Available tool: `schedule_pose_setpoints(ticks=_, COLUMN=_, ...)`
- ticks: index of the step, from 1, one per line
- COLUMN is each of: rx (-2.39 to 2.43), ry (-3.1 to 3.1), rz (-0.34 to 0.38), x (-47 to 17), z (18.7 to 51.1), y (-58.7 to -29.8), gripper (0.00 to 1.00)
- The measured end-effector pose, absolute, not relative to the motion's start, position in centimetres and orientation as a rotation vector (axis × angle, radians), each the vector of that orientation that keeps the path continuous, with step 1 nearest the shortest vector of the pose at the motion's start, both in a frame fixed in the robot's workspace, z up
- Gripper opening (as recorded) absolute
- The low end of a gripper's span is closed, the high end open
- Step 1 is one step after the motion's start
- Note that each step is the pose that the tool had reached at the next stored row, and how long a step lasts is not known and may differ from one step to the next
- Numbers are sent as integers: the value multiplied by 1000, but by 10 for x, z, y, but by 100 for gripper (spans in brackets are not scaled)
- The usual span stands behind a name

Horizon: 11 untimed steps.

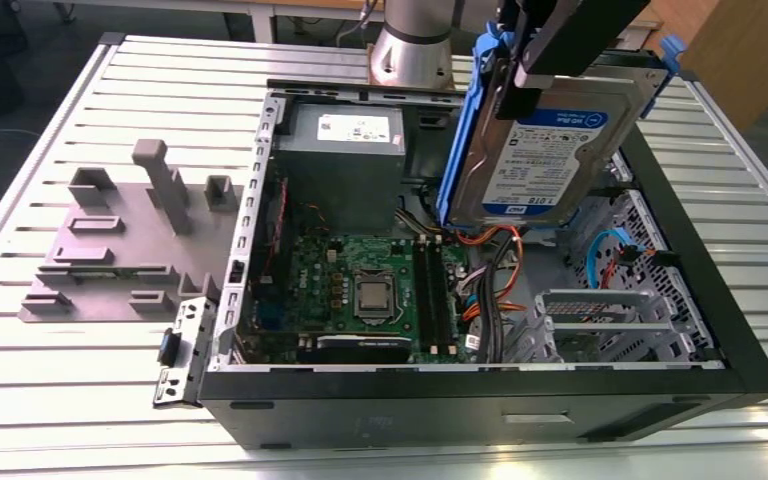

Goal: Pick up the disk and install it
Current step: 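Insert the disk into the insertion slot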

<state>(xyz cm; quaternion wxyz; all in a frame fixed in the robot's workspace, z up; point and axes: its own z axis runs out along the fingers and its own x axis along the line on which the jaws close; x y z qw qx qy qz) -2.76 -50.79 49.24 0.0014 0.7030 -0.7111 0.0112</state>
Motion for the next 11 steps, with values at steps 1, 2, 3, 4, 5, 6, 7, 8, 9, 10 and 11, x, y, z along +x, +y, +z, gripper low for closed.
schedule_pose_setpoints(ticks=1, rx=2207, ry=-2232, rz=35, x=-28, z=492, y=-508, gripper=36)
schedule_pose_setpoints(ticks=2, rx=2207, ry=-2232, rz=35, x=-28, z=492, y=-508, gripper=36)
schedule_pose_setpoints(ticks=3, rx=2207, ry=-2232, rz=35, x=-28, z=492, y=-508, gripper=36)
schedule_pose_setpoints(ticks=4, rx=2207, ry=-2232, rz=35, x=-28, z=492, y=-508, gripper=36)
schedule_pose_setpoints(ticks=5, rx=2207, ry=-2232, rz=35, x=-28, z=492, y=-508, gripper=36)
schedule_pose_setpoints(ticks=6, rx=2207, ry=-2232, rz=35, x=-28, z=492, y=-508, gripper=36)
schedule_pose_setpoints(ticks=7, rx=2207, ry=-2232, rz=35, x=-28, z=492, y=-508, gripper=36)
schedule_pose_setpoints(ticks=8, rx=2207, ry=-2232, rz=35, x=-28, z=492, y=-508, gripper=36)
schedule_pose_setpoints(ticks=9, rx=2207, ry=-2232, rz=35, x=-28, z=492, y=-508, gripper=36)
schedule_pose_setpoints(ticks=10, rx=2207, ry=-2232, rz=35, x=-27, z=492, y=-508, gripper=36)
schedule_pose_setpoints(ticks=11, rx=2207, ry=-2232, rz=35, x=-27, z=492, y=-508, gripper=36)
